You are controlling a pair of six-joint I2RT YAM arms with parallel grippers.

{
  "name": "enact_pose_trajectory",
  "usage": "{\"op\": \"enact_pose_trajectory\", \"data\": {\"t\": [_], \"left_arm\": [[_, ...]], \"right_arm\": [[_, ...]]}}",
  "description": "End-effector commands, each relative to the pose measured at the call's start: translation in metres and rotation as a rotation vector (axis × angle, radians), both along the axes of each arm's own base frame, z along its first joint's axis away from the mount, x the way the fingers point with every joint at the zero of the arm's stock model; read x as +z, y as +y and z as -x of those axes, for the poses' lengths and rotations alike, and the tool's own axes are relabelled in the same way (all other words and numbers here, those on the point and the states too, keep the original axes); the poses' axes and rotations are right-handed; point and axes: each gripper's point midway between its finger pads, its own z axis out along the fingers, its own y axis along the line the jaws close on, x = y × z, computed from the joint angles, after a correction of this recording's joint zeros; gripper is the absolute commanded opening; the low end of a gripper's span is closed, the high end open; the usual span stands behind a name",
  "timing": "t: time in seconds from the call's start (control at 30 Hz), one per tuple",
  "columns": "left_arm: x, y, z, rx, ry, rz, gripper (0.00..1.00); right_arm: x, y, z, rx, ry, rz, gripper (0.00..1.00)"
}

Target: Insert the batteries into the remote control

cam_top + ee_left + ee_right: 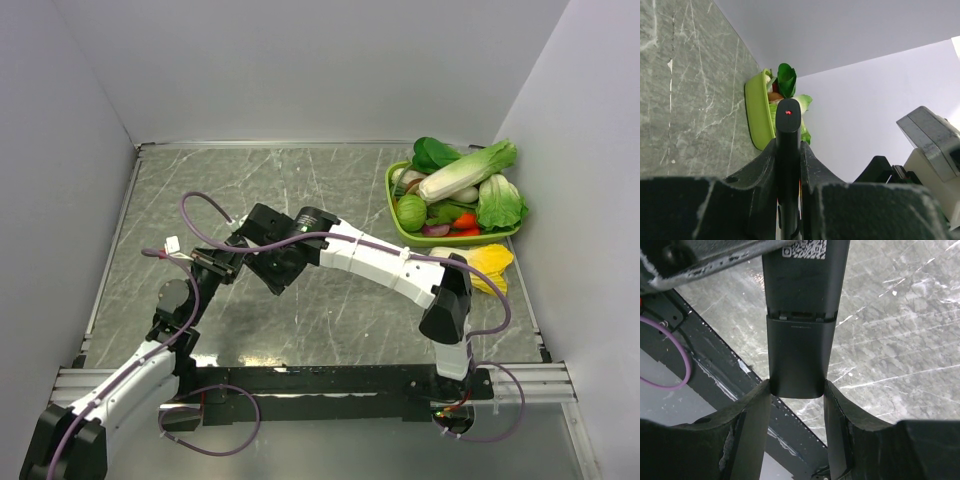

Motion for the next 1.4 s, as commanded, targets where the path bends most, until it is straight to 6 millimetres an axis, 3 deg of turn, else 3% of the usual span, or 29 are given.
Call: {"op": "enact_pose_trajectory", "data": {"t": [0.0, 0.57, 1.37], "left_arm": [[0.0312, 0.0017, 0.0018, 0.01, -0.087, 0.033, 0.03], [0.0351, 0.003, 0.0051, 0.009, -0.105, 0.046, 0.04], [0.0357, 0.0042, 0.0082, 0.007, -0.112, 0.06, 0.05]], "right_arm": [[0.0094, 0.0043, 0.0017, -0.012, -0.001, -0.014, 0.28], [0.0085, 0.0036, 0.0031, -0.014, 0.007, -0.013, 0.39], [0.0115, 0.0031, 0.0087, 0.009, 0.03, -0.023, 0.46]]}}
